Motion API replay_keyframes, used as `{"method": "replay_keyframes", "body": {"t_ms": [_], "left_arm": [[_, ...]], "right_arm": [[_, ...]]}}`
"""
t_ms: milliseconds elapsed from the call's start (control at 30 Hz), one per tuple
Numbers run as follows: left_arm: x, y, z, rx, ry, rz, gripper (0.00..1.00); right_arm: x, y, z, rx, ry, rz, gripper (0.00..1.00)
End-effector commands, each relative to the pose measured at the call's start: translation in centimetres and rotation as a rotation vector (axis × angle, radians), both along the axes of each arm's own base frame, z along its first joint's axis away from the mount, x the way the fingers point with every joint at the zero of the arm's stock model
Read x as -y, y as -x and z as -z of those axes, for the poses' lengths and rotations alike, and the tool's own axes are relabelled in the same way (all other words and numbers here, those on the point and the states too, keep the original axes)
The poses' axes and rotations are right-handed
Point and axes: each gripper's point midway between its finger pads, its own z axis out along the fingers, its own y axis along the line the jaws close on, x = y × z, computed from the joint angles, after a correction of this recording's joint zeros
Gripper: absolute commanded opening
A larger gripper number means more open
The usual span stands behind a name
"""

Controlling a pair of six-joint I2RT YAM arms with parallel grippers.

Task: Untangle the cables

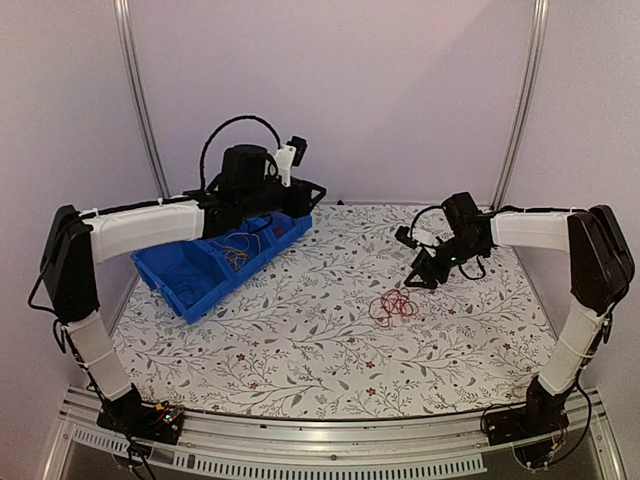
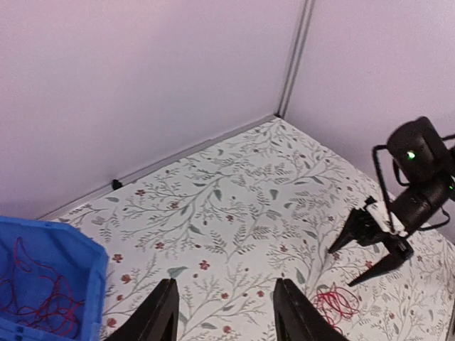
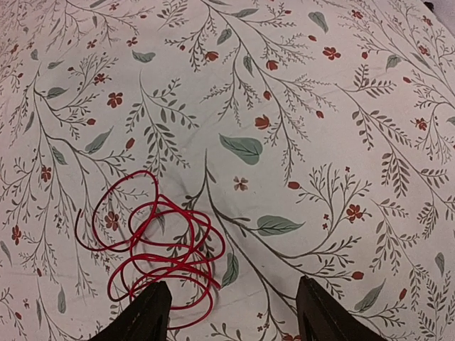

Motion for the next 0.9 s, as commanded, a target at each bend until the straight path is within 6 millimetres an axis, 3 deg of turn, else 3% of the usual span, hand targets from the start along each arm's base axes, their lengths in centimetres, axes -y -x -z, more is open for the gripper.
{"method": "replay_keyframes", "body": {"t_ms": [0,100,200,333,600,667,867], "left_arm": [[7.3,6.1,7.1,-0.071,-0.062,0.246,0.46],[10.5,8.9,11.9,-0.146,-0.112,0.332,0.47],[12.1,10.5,15.6,-0.221,-0.132,0.366,0.47],[13.1,11.4,18.3,-0.284,-0.101,0.407,0.48],[14.8,10.5,22.5,-0.329,-0.121,0.432,0.49],[15.3,10.4,23.2,-0.332,-0.116,0.443,0.48],[16.3,9.7,25.7,-0.341,-0.139,0.454,0.35]], "right_arm": [[0.4,0.3,2.2,-0.048,0.069,-0.027,0.64],[0.5,0.6,3.6,-0.069,0.096,-0.049,0.62],[0.5,0.4,4.5,-0.072,0.107,-0.048,0.61],[0.2,0.2,4.8,-0.064,0.098,-0.047,0.59],[-1.0,1.0,5.7,-0.096,0.068,-0.093,0.53],[-1.2,1.1,5.6,-0.101,0.06,-0.1,0.47],[-1.4,1.1,5.7,-0.116,0.048,-0.099,0.4]]}}
